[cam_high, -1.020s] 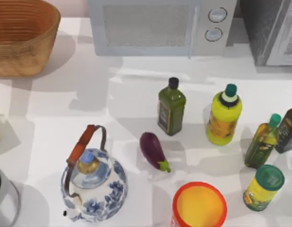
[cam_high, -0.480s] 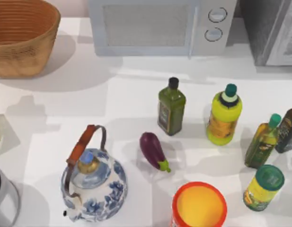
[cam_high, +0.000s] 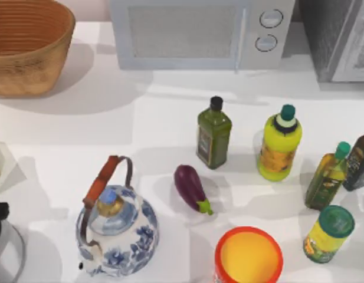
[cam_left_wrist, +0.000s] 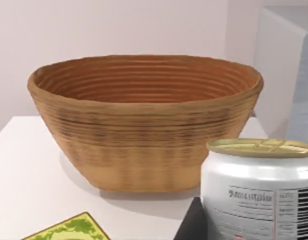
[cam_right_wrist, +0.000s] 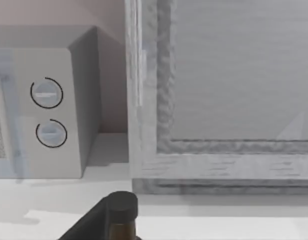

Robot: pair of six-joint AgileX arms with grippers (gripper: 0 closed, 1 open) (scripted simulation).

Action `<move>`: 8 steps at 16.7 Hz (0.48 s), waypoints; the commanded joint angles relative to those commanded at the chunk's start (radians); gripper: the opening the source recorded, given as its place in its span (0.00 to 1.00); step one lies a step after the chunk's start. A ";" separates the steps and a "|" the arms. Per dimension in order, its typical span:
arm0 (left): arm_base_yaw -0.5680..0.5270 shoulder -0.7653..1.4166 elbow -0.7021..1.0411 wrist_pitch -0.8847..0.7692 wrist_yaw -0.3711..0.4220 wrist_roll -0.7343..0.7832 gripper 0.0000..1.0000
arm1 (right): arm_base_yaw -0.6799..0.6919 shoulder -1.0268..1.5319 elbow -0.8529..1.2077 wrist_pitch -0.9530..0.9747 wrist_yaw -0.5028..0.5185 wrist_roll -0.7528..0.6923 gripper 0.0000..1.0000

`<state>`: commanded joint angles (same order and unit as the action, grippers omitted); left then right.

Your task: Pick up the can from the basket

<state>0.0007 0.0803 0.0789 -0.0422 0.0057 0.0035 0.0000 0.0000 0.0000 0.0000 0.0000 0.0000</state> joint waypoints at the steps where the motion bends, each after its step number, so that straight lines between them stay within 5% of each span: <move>1: 0.000 -0.037 -0.037 0.020 -0.002 -0.002 0.00 | 0.000 0.000 0.000 0.000 0.000 0.000 1.00; 8: 0.001 -0.080 -0.068 0.041 -0.005 -0.001 0.00 | 0.000 0.000 0.000 0.000 0.000 0.000 1.00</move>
<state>0.0017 0.0000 0.0109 -0.0010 0.0010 0.0020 0.0000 0.0000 0.0000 0.0000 0.0000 0.0000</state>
